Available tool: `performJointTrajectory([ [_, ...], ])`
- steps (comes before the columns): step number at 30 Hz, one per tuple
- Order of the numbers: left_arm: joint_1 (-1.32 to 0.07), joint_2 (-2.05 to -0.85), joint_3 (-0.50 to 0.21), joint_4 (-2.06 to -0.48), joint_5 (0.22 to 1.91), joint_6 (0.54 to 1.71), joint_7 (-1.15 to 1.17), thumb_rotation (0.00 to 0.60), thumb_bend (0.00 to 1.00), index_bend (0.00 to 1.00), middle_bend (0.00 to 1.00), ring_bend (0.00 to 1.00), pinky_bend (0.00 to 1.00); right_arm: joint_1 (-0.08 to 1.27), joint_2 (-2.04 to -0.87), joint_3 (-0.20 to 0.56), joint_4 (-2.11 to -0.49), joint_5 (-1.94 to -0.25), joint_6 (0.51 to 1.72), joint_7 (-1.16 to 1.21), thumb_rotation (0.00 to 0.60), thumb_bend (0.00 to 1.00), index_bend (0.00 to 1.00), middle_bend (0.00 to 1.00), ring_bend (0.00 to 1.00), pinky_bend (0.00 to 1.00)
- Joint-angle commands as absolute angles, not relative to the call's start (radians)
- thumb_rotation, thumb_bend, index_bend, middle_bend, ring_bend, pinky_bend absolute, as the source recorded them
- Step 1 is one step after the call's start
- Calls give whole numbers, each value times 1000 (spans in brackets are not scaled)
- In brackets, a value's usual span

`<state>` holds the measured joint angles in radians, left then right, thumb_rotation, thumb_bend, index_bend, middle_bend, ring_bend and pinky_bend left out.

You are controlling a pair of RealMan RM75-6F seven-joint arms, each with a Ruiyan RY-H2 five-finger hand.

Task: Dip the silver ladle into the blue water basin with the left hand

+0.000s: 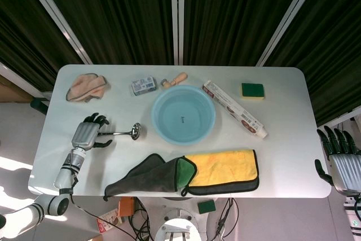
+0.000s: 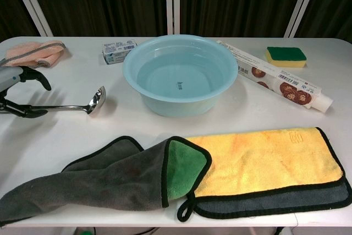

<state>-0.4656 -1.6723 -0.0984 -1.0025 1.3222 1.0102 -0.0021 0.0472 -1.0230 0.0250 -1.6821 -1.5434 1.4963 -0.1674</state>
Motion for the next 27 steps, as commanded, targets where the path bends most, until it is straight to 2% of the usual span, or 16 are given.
performJointTrajectory([
  [1,-467,-1675,-96,-997,1326,1012,-5,422,185,314,206,90,194,49,-1025,25,-1681,-1542,1492,-169,600,456,0,0,0,0],
  [6,-475,-1680,-97,-985,1312,987,14,424,192,332,206,89,194,51,-1028,24,-1675,-1539,1484,-165,600,452,0,0,0,0],
  [17,-500,-1709,-111,-943,1288,953,49,469,250,369,205,89,194,47,-1026,28,-1673,-1545,1497,-149,600,441,0,0,0,0],
  [22,-498,-1709,-110,-936,1275,943,60,542,283,390,206,89,194,51,-1030,27,-1670,-1544,1487,-146,600,442,0,0,0,0],
  [27,-499,-1708,-109,-937,1264,927,70,570,295,419,206,89,194,50,-1034,38,-1667,-1535,1497,-123,600,432,0,0,0,0],
])
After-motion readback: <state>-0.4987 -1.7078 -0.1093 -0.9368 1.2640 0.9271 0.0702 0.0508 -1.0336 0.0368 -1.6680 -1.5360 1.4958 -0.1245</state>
